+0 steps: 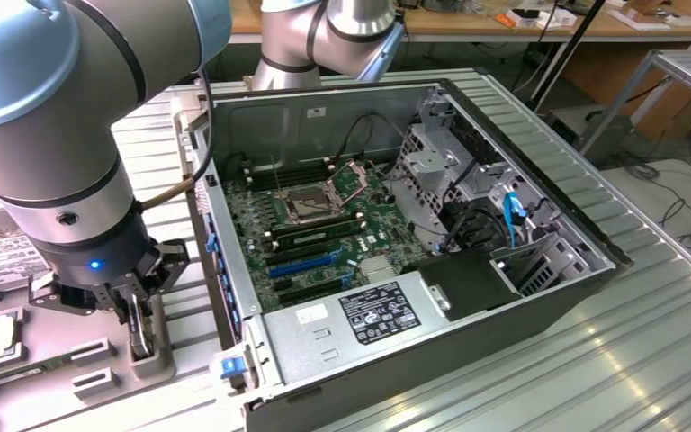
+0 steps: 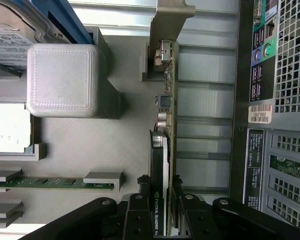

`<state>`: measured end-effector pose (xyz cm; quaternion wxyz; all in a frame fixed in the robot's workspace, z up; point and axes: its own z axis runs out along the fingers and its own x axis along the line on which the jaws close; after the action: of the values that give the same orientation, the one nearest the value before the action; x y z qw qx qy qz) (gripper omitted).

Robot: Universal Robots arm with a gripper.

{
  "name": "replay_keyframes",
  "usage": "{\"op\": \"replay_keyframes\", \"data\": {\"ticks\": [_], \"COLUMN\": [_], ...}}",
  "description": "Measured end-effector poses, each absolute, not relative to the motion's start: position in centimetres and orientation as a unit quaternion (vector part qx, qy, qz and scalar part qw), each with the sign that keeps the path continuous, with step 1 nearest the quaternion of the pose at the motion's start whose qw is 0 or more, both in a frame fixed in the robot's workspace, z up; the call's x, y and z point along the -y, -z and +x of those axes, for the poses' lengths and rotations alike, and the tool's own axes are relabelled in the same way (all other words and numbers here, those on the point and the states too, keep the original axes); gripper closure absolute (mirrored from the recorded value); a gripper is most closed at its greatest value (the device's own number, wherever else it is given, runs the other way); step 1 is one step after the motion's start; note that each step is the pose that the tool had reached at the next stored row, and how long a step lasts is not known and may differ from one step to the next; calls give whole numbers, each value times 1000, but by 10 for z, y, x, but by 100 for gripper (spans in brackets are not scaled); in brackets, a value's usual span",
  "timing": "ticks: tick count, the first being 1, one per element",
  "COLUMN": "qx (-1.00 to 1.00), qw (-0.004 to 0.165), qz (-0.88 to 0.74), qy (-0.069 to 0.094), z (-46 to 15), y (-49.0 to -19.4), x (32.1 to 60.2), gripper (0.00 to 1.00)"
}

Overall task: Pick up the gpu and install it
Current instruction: 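Pick up the gpu and move the gpu toward the slot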

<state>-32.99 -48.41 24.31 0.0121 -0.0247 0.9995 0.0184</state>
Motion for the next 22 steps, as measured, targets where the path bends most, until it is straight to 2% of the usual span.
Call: {"op": "replay_keyframes", "data": {"ticks": [14,22], "qx": [-999,-999], "qw": [12,12], "qz": [-25,-25], "qy": [-18,-18], "z": [-330,-330], "y": [-251,-267], "x": [484,484], "gripper": [73,73]}}
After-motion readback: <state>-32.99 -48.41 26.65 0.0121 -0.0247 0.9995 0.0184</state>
